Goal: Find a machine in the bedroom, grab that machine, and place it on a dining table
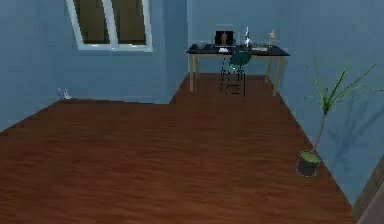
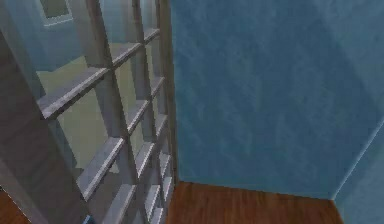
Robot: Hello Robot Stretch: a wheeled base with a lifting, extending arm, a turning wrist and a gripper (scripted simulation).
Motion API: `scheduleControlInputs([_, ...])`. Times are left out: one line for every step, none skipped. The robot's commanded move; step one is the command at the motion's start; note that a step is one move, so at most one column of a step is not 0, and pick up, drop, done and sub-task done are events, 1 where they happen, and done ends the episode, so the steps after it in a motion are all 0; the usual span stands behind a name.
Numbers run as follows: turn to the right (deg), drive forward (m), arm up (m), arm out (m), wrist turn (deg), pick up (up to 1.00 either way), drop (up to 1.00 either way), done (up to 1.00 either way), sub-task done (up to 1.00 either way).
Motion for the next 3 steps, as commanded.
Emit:
scheduleControlInputs([12.0, 0.0, 0.0, 0.0, 0.0, 0.0, 0.0, 0.0, 0.0])
scheduleControlInputs([0.0, 0.45, 0.0, 0.0, 0.0, 0.0, 0.0, 0.0, 0.0])
scheduleControlInputs([39.0, 0.0, 0.0, 0.0, 0.0, 0.0, 0.0, 0.0, 0.0])
